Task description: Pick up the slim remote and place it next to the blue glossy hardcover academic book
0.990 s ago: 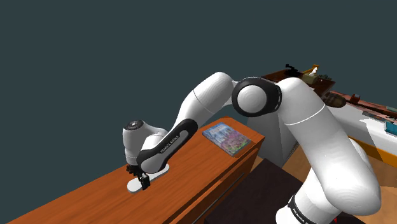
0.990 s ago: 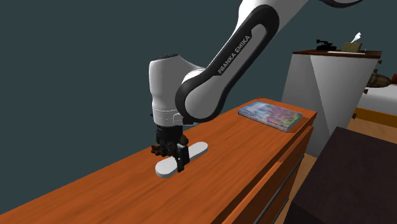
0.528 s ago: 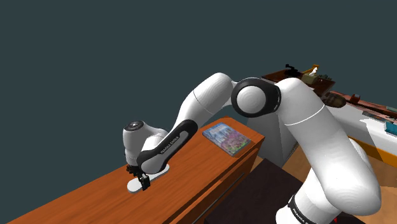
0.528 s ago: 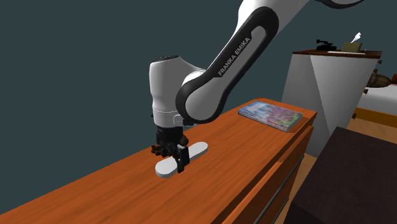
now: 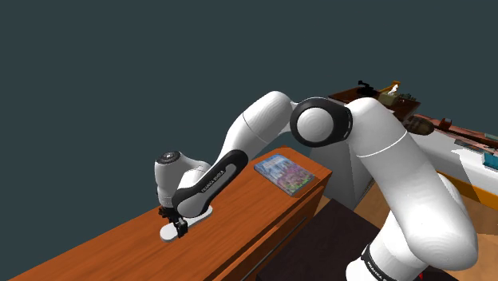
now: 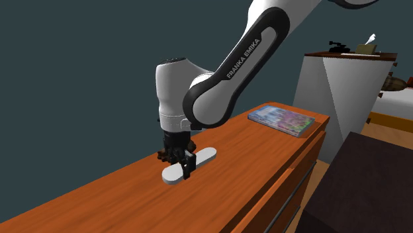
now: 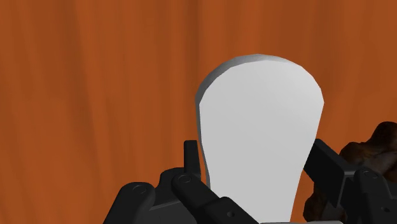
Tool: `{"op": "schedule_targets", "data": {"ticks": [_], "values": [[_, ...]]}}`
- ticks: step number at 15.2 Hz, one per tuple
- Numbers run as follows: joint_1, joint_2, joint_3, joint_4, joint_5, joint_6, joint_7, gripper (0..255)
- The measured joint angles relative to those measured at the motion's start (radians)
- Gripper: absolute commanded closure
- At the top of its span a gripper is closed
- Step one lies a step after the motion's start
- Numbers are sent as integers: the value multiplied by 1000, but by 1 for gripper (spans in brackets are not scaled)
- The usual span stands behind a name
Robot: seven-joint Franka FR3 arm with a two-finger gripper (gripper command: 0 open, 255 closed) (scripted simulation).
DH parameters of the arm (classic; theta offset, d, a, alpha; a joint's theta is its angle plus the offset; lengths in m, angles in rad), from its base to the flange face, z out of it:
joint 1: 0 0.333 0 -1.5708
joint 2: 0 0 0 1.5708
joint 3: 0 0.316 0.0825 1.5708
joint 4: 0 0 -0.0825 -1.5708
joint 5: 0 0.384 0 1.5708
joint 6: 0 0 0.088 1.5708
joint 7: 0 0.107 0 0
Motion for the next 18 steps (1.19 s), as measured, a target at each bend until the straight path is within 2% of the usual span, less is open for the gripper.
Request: {"op": "schedule_targets", "data": {"ticks": [8,18], "values": [[-16,-56,16,-35,13,-27,-4,255],[-43,-154,55,-59,50,-101,-25,255]]}}
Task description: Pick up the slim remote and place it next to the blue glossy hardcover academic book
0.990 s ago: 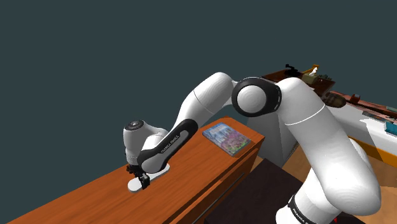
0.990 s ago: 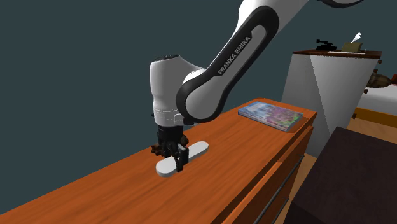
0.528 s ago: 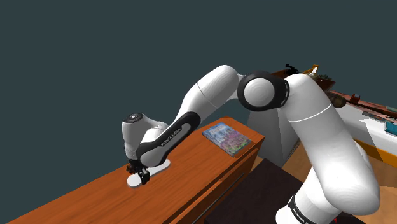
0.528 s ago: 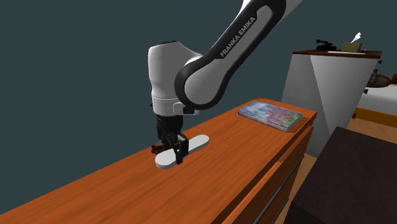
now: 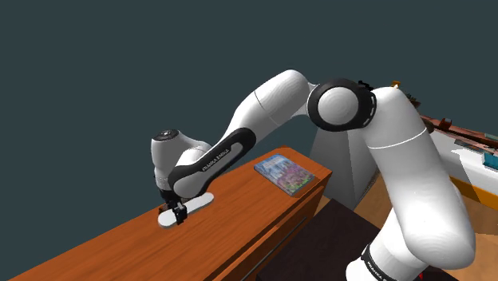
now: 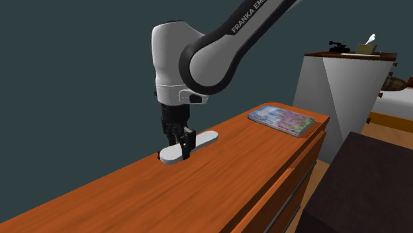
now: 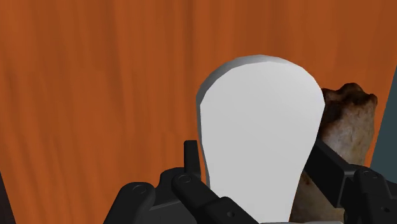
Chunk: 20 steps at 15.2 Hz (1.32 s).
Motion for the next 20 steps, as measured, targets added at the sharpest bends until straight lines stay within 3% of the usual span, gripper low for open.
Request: {"op": "schedule_targets", "data": {"ticks": [3,5,10,20], "values": [[-7,-28,11,-5,11,-22,-6,255],[-35,-65,16,-65,15,1,-17,255],[-140,-207,33,-303,31,103,-60,255],[-361,-425,59,-662,93,268,-242,255]]}}
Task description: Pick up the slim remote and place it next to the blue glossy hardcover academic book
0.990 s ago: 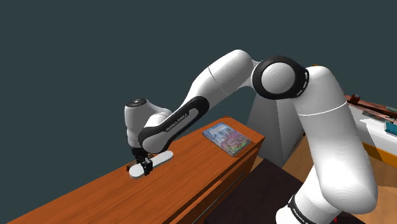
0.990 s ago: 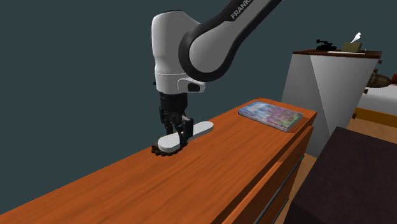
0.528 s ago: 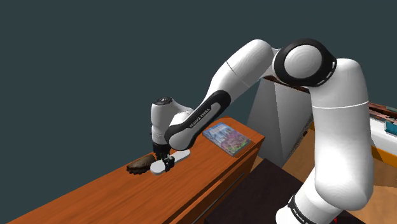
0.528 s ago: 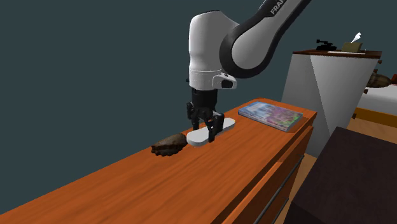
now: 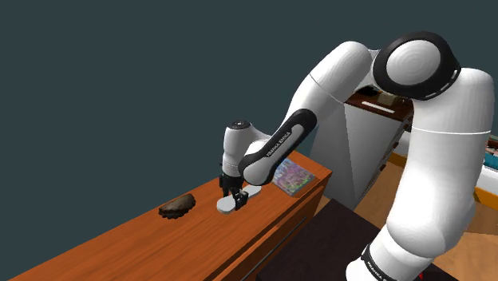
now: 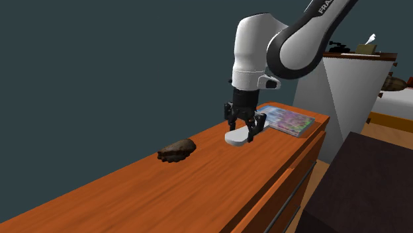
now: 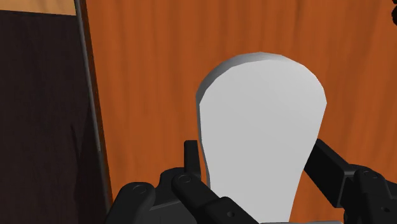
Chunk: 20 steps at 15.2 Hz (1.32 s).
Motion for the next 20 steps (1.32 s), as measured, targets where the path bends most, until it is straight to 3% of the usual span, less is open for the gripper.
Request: {"op": "schedule_targets", "data": {"ticks": [10,14,17,20], "values": [[-236,-188,12,-285,134,130,-314,255],[-325,-266,11,-376,229,156,-489,255],[-352,-264,-11,-400,229,182,-536,255],[-344,-211,-49,-401,140,230,-482,255]]}}
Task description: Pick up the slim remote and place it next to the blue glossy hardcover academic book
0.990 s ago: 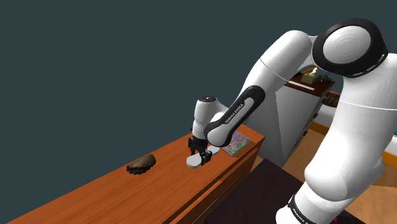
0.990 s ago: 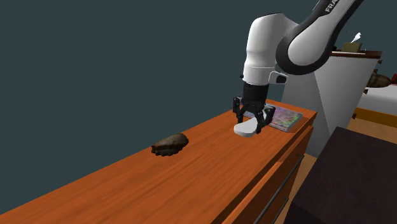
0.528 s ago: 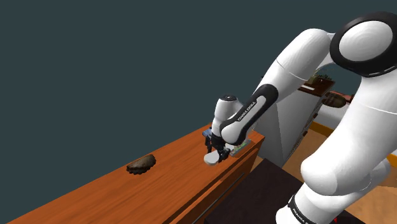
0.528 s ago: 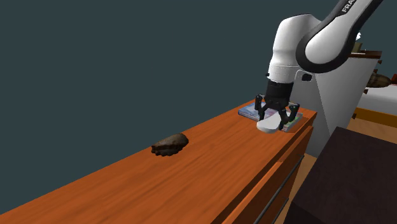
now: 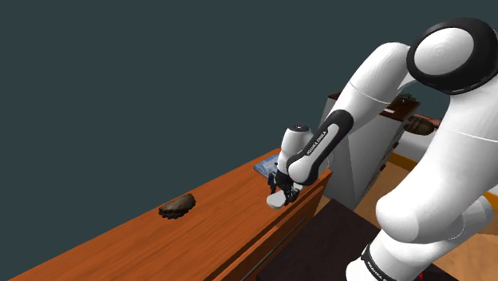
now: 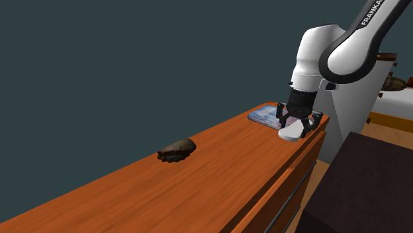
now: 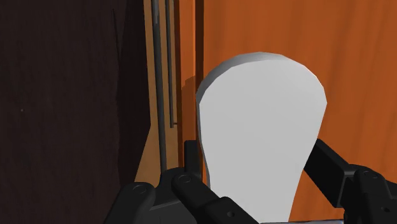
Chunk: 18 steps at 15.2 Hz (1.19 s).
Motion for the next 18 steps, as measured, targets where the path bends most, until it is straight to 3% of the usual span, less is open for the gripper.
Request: {"op": "schedule_targets", "data": {"ticks": [5,9,12,18], "values": [[68,101,-106,24,-157,70,114,255],[151,183,-208,54,-253,126,191,255],[213,235,-275,70,-299,168,233,255],[226,250,-292,75,-308,178,239,255]]}}
